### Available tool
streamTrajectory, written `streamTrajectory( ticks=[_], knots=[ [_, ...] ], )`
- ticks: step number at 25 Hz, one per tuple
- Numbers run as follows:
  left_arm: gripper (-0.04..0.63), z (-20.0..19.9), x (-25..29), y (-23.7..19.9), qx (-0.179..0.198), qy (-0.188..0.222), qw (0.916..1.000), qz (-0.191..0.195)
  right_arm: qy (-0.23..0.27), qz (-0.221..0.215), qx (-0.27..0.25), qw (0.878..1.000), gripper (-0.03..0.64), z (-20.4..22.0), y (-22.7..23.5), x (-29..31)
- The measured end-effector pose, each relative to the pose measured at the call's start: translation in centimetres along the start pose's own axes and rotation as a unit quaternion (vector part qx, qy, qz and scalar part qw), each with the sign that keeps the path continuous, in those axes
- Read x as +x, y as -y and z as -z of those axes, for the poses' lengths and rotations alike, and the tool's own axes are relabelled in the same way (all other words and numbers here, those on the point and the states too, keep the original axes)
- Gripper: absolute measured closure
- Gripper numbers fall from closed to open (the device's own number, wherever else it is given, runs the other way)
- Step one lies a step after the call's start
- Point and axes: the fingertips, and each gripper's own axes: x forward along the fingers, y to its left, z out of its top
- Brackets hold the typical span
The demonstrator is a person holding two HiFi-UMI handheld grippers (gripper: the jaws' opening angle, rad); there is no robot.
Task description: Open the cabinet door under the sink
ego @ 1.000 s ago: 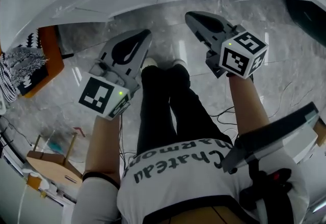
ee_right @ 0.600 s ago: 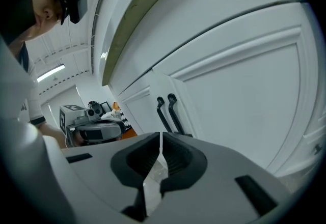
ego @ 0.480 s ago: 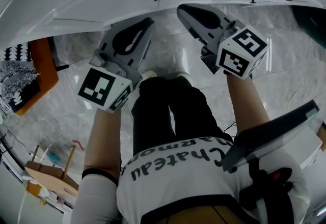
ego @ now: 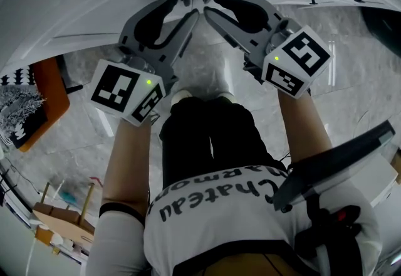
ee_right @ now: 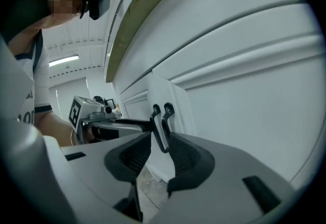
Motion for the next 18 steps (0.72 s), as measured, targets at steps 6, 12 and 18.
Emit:
streamTrajectory(
  ticks=[6, 12, 18],
  knots=[
    [0.449, -0.4, 1.4, -0.1, -0.002, -0.009, 0.9998, 0.016, 0.004, 0.006, -0.017, 1.0, 0.485, -0.3, 0.6, -0.1],
    [0.475, -0.4, 2.2, -0.4, 0.021, -0.02, 0.9995, 0.015, 0.009, 0.0, -0.018, 1.0, 0.497, -0.7, 1.6, 0.5],
    [0.512, -0.3, 2.0, -0.6, 0.05, -0.027, 0.9975, 0.041, -0.016, -0.028, -0.077, 0.996, 0.538, -0.1, 0.8, 1.7]
  ],
)
